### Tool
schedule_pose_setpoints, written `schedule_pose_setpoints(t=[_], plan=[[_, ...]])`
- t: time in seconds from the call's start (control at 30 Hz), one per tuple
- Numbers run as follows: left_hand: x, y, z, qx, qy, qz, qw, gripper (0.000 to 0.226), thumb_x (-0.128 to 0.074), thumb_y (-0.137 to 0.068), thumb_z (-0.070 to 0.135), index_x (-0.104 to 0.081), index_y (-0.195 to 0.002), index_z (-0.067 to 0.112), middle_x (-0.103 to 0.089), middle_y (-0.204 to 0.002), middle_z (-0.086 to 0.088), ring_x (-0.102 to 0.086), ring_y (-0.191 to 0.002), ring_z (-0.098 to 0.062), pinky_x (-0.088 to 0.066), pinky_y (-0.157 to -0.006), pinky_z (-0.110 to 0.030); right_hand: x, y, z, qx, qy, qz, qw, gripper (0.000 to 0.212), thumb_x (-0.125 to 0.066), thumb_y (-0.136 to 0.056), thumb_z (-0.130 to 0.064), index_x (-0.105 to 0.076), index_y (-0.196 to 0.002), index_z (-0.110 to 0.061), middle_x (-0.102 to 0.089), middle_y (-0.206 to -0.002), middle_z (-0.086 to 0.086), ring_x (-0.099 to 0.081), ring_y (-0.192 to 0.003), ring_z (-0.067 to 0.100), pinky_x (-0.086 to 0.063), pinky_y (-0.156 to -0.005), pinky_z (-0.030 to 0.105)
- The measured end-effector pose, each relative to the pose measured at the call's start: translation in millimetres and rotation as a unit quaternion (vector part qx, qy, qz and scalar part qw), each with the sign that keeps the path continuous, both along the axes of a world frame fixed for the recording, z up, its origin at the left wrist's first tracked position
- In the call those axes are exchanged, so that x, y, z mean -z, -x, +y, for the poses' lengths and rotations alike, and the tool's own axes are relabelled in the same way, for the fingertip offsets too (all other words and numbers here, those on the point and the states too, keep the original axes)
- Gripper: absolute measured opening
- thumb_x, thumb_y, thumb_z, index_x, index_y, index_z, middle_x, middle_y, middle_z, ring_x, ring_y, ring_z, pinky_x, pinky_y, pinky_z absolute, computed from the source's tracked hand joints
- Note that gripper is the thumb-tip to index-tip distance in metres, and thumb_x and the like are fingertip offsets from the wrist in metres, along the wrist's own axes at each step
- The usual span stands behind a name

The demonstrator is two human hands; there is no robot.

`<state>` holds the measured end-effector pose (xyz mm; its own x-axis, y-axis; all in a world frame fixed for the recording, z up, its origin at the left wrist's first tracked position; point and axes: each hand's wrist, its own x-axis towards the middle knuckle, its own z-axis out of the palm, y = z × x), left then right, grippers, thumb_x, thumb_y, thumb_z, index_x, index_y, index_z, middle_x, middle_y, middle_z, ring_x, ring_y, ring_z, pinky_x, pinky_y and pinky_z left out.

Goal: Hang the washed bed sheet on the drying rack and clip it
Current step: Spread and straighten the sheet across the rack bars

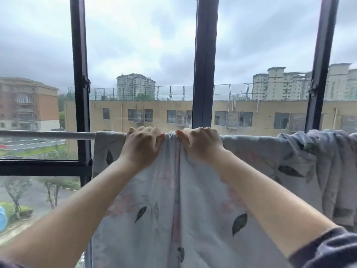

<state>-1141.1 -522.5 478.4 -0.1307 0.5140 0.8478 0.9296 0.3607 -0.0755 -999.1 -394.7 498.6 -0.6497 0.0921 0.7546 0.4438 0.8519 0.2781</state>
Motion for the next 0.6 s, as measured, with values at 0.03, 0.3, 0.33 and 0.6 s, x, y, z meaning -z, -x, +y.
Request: schedule_pose_setpoints(t=[0.03, 0.3, 0.33, 0.6], plan=[[0, 0, 1, -0.003, -0.004, 0.005, 1.0, 0.038, -0.022, -0.093, 0.043, -0.047, -0.078, 0.019, -0.06, -0.078, -0.003, -0.054, -0.077, -0.024, -0.027, -0.076, -0.035, -2, -3, 1, -0.01, 0.011, -0.006, 1.0, 0.054, -0.017, -0.099, -0.051, -0.059, -0.093, -0.018, -0.068, -0.091, 0.009, -0.061, -0.09, 0.03, -0.032, -0.069, 0.036], [6, -34, 33, -0.032, -0.038, 0.029, 0.998, 0.041, -0.028, -0.096, 0.038, -0.055, -0.076, 0.014, -0.059, -0.071, -0.002, -0.057, -0.067, -0.024, -0.038, -0.074, -0.037, -7, -98, 61, 0.048, 0.044, 0.047, 0.997, 0.05, -0.022, -0.099, -0.049, -0.057, -0.083, -0.017, -0.061, -0.082, 0.003, -0.059, -0.078, 0.025, -0.04, -0.078, 0.036], [6, -37, 36, -0.036, -0.04, 0.032, 0.998, 0.041, -0.029, -0.096, 0.037, -0.055, -0.075, 0.014, -0.06, -0.071, -0.003, -0.057, -0.067, -0.024, -0.037, -0.073, -0.036, -6, -110, 70, 0.075, 0.048, 0.046, 0.995, 0.056, -0.019, -0.098, -0.052, -0.06, -0.087, -0.016, -0.063, -0.084, 0.005, -0.061, -0.08, 0.026, -0.04, -0.077, 0.035], [8, -41, 38, -0.055, -0.066, 0.038, 0.996, 0.041, -0.029, -0.095, 0.035, -0.054, -0.071, 0.013, -0.059, -0.069, -0.005, -0.056, -0.066, -0.027, -0.035, -0.071, -0.037, 3, -159, 109, 0.204, 0.097, 0.08, 0.971, 0.06, -0.02, -0.101, -0.042, -0.066, -0.081, -0.009, -0.068, -0.083, 0.016, -0.063, -0.08, 0.031, -0.042, -0.075, 0.036]])
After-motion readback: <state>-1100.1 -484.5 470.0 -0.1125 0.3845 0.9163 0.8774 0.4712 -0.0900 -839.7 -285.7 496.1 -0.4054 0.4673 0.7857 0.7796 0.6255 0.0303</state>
